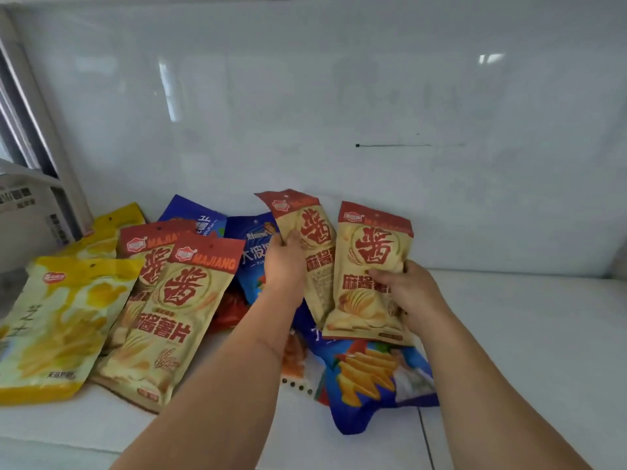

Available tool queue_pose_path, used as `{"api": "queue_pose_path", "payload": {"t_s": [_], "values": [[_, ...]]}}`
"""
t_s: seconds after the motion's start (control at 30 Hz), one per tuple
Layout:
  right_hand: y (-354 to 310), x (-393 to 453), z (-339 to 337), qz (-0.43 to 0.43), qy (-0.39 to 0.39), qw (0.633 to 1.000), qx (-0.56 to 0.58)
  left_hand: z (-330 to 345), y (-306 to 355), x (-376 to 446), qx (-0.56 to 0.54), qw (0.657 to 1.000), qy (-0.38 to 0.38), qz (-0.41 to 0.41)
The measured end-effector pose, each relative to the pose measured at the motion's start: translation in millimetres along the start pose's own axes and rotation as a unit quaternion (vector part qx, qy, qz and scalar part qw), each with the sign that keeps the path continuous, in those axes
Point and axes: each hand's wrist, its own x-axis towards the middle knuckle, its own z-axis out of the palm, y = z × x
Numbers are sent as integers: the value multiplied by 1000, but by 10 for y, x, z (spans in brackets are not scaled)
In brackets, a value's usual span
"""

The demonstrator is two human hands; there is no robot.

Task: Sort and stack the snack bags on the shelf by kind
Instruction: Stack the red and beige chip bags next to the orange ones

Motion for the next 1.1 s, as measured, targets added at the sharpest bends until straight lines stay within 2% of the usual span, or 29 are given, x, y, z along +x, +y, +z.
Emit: {"api": "queue_pose_path", "payload": {"t_s": [0.17,0.33,0.53,0.7,0.9,1.1], "values": [[-174,-101,-668,-30,41,998,24,505,223,-173,-24,997,-29,71],[-268,-268,-1627,-58,75,995,25,1384,225,-525,-40,991,-104,78],[-126,-315,-2879,-58,106,993,3,2560,-51,-1026,-61,985,-162,1],[51,-187,-3698,-42,102,994,-7,3392,-288,-1429,-71,978,-191,-38],[270,27,-4200,-15,94,995,-13,4003,-526,-1599,-72,968,-223,-91],[472,328,-4352,27,103,993,-42,4429,-707,-1596,-77,951,-254,-159]]}}
